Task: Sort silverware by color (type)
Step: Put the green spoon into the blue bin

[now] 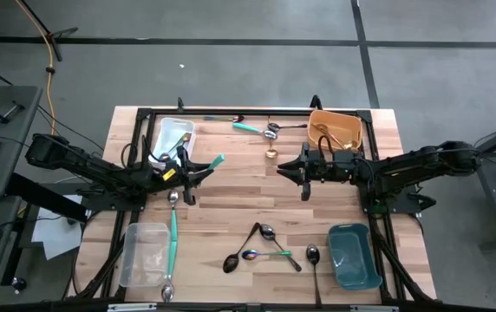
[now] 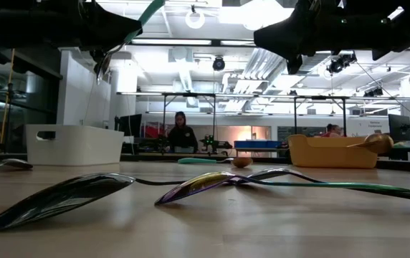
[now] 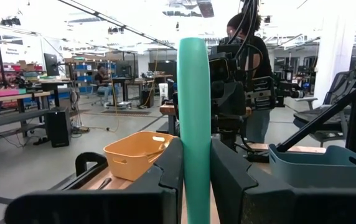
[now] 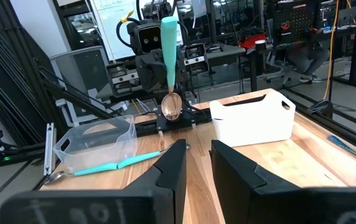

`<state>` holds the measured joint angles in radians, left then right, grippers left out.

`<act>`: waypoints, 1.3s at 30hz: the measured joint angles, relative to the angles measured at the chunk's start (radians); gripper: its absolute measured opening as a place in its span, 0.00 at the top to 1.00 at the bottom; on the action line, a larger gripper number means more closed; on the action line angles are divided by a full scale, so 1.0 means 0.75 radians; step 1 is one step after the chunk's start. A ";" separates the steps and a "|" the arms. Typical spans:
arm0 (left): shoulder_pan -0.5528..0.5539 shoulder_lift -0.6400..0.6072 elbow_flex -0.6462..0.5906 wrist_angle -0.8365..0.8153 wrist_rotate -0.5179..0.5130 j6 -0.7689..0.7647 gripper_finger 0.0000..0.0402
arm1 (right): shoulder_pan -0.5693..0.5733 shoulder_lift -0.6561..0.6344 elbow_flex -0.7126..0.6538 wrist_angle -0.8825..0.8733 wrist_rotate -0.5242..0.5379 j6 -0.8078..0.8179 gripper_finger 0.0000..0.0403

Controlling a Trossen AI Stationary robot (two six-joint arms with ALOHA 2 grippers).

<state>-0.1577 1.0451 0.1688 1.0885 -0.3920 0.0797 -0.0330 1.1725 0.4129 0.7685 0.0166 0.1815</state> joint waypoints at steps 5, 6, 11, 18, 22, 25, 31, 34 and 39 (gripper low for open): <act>0.000 0.000 0.000 0.000 0.000 0.000 0.90 | 0.000 0.000 0.000 -0.001 0.000 -0.004 0.83; 0.000 0.000 0.000 0.000 0.000 -0.001 0.90 | 0.000 0.000 0.000 -0.001 0.000 -0.005 0.83; 0.000 0.000 0.000 0.001 0.000 -0.021 0.90 | 0.000 0.000 0.000 0.000 0.000 -0.007 0.83; 0.000 0.000 0.000 0.001 0.001 -0.030 0.90 | 0.000 0.000 0.000 -0.002 0.000 0.002 0.83; 0.000 0.000 0.000 -0.002 0.002 -0.024 0.90 | 0.009 -0.001 0.001 -0.083 -0.033 0.056 0.83; 0.001 -0.001 0.000 -0.013 0.030 -0.025 0.90 | 0.018 -0.001 0.001 -0.205 -0.149 0.125 0.83; 0.001 0.000 0.010 -0.017 0.032 -0.035 0.90 | 0.018 0.000 0.001 -0.227 -0.146 0.096 0.83; 0.001 0.029 0.083 -0.094 0.031 -0.058 0.90 | 0.018 0.009 0.001 -0.050 -0.014 0.056 0.83; 0.000 0.194 0.227 -0.231 0.033 -0.057 0.90 | 0.019 0.110 0.002 0.151 0.023 0.032 0.83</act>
<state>-0.1577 1.1906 0.3387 0.9150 -0.3676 0.0367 -0.0189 1.2552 0.4141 0.8819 0.0338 0.2056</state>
